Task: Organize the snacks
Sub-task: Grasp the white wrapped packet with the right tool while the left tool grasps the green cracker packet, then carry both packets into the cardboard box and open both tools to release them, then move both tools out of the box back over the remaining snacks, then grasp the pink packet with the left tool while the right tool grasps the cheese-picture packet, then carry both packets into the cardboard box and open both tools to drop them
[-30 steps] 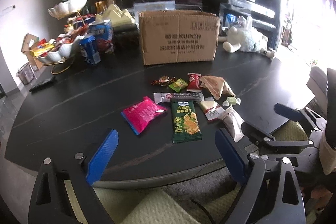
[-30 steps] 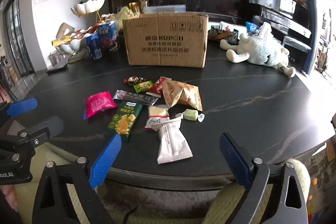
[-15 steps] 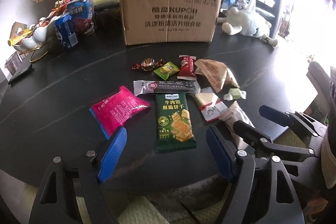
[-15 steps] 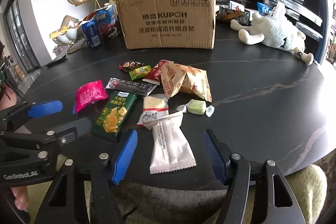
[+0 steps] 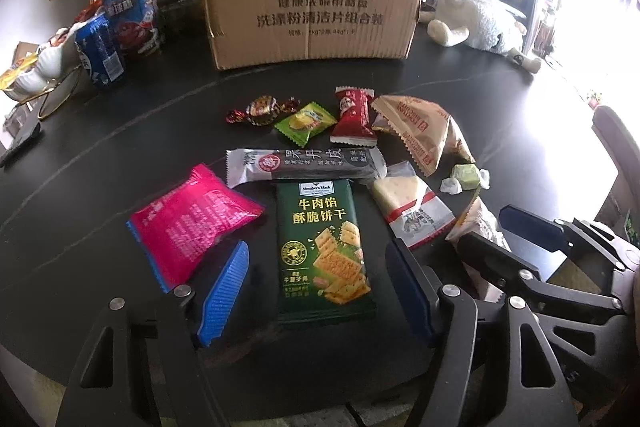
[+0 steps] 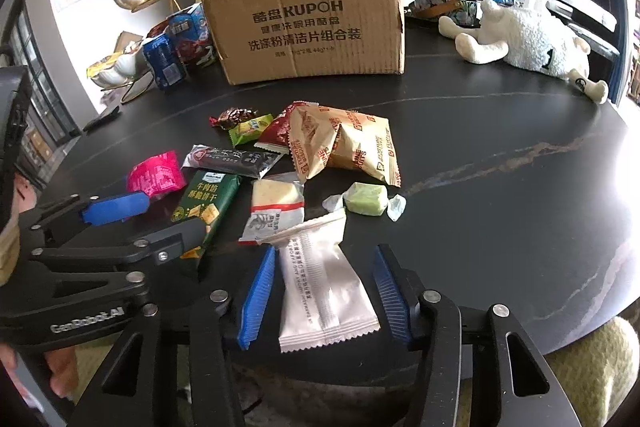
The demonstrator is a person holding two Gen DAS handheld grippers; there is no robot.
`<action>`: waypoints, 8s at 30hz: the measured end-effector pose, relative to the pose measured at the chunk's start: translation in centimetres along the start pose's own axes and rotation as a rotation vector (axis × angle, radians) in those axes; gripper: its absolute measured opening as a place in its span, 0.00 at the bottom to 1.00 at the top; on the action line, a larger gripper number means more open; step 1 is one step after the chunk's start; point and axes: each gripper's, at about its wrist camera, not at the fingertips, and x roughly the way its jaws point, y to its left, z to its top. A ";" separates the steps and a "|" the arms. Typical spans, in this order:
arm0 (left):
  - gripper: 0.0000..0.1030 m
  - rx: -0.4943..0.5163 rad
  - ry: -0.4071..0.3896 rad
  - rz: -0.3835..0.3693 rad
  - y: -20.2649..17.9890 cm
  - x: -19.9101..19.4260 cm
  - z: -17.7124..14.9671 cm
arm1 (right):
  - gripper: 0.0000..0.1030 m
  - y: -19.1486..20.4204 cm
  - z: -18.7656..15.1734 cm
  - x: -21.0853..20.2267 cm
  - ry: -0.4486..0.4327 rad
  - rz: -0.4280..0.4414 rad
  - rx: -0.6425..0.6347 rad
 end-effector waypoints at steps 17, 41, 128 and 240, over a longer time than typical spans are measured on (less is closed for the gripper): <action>0.43 -0.024 0.011 0.012 0.4 1.5 0.1 | 0.36 0.3 0.4 0.5 0.011 0.025 0.012; 0.43 0.012 -0.197 -0.004 0.8 -7.1 5.1 | 0.36 0.6 6.9 -5.3 -0.115 0.008 -0.009; 0.90 0.046 -0.387 0.151 7.5 -14.3 15.3 | 0.66 5.2 20.3 -6.4 -0.250 0.001 -0.089; 0.51 0.019 -0.017 -0.099 6.2 -6.4 3.1 | 0.36 5.2 6.9 -1.2 0.101 0.062 -0.060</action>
